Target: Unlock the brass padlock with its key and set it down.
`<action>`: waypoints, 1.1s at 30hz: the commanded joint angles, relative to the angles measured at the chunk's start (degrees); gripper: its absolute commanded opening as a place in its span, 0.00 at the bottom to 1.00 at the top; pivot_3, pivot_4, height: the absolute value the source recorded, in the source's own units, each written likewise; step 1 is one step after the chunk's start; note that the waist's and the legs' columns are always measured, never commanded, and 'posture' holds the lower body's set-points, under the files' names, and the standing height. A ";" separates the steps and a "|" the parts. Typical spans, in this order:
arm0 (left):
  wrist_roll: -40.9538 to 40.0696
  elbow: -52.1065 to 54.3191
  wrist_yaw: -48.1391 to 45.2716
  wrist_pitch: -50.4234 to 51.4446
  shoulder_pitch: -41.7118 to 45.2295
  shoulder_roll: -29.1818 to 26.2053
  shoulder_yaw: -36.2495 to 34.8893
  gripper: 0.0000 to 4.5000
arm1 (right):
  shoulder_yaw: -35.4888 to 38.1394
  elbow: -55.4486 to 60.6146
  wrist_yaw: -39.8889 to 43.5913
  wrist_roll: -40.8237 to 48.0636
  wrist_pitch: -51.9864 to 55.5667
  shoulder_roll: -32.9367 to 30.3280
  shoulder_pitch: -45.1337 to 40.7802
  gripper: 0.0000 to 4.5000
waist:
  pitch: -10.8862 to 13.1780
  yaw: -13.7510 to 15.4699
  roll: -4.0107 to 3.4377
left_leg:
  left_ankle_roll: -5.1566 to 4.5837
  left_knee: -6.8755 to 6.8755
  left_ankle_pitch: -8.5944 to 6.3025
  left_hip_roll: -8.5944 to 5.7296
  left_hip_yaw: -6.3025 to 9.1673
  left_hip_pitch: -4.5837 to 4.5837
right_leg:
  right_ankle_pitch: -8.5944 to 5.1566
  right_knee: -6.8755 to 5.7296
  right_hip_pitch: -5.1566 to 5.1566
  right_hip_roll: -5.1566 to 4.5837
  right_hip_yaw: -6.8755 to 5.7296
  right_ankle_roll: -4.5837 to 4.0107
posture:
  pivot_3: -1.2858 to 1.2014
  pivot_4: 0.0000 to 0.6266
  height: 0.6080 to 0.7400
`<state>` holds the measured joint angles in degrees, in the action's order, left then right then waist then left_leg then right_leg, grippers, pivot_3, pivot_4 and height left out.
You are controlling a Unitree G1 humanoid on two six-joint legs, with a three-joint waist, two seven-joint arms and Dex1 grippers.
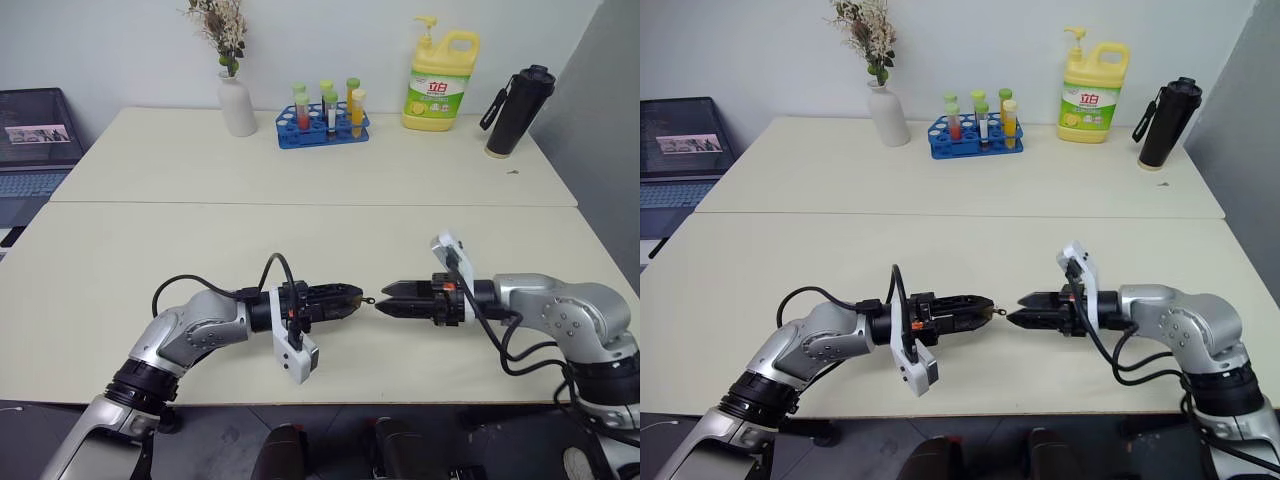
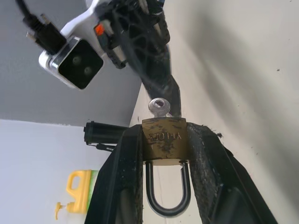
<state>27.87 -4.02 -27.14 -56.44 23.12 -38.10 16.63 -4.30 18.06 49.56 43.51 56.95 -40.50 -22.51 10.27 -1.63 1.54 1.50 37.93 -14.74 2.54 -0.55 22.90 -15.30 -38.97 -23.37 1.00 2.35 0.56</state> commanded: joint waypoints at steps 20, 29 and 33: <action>-1.17 1.16 0.90 1.07 1.23 1.15 -0.11 0.22 | -0.35 3.63 -4.52 -0.05 -5.92 13.14 0.67 0.85 | 0.00 -0.03 0.00 | 0.00 0.00 0.00 0.03 -0.01 -0.04 | 0.01 -0.04 0.01 0.02 0.01 -0.01 | 0.52 0.24 1.00; -0.97 1.41 0.92 0.98 1.01 1.10 -0.06 0.22 | -0.29 3.32 -4.01 0.25 -5.14 13.19 0.17 0.33 | 0.00 -0.03 0.00 | 0.00 0.00 0.00 0.02 0.00 -0.03 | 0.01 -0.04 0.01 0.02 0.01 -0.01 | 0.52 0.24 1.00; -0.92 1.62 0.93 1.01 0.84 1.06 -0.07 0.22 | -0.45 3.38 -3.46 0.25 -5.16 12.83 0.17 0.04 | 0.00 -0.04 0.00 | 0.00 0.00 0.00 0.02 0.00 -0.03 | 0.01 -0.04 0.01 0.02 0.01 -0.01 | 0.52 0.24 1.00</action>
<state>27.42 -4.34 -26.93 -55.26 24.16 -37.28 16.66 -5.68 20.44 45.77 42.72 52.02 -27.46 -21.38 10.26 -1.66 1.54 1.50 37.94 -14.74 2.57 -0.56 22.87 -15.30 -39.01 -23.36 1.03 2.36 0.55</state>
